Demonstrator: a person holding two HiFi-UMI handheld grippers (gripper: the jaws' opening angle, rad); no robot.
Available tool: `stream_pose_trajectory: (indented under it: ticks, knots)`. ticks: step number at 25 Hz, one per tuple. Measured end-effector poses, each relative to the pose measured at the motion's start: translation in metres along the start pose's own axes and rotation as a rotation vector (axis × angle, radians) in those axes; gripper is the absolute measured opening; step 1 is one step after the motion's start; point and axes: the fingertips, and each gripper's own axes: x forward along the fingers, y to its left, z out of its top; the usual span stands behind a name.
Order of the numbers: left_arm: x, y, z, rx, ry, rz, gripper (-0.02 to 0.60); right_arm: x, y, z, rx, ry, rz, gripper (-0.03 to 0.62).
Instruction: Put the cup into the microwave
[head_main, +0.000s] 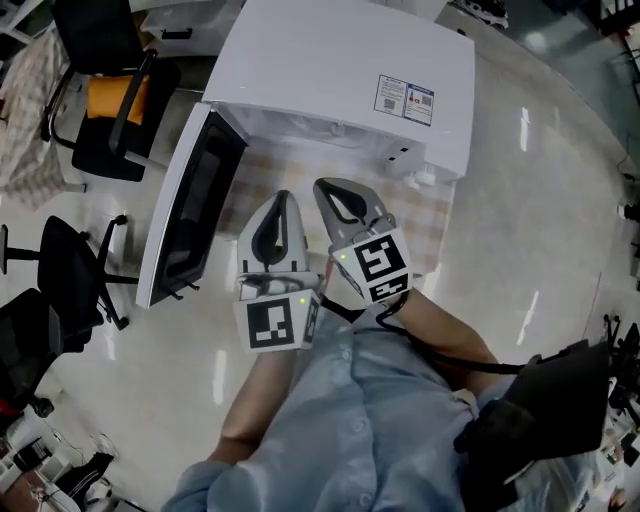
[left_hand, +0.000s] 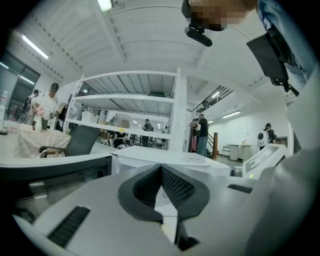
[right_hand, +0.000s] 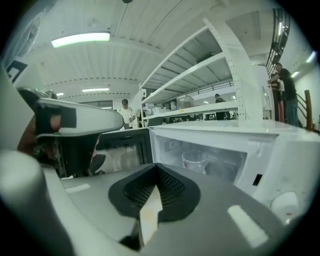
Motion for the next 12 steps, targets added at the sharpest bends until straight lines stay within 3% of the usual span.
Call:
stream_pose_trajectory:
  ticks: [5,12]
  knots:
    - [-0.026,-0.013,0.025,0.064,-0.047,0.057,0.008,-0.041,0.008,0.032,-0.020,-0.081,0.018,0.002]
    - [-0.046,-0.040,0.043,0.112,-0.080,0.058,0.007,-0.075,0.007,0.050,-0.053,-0.141,0.022,0.000]
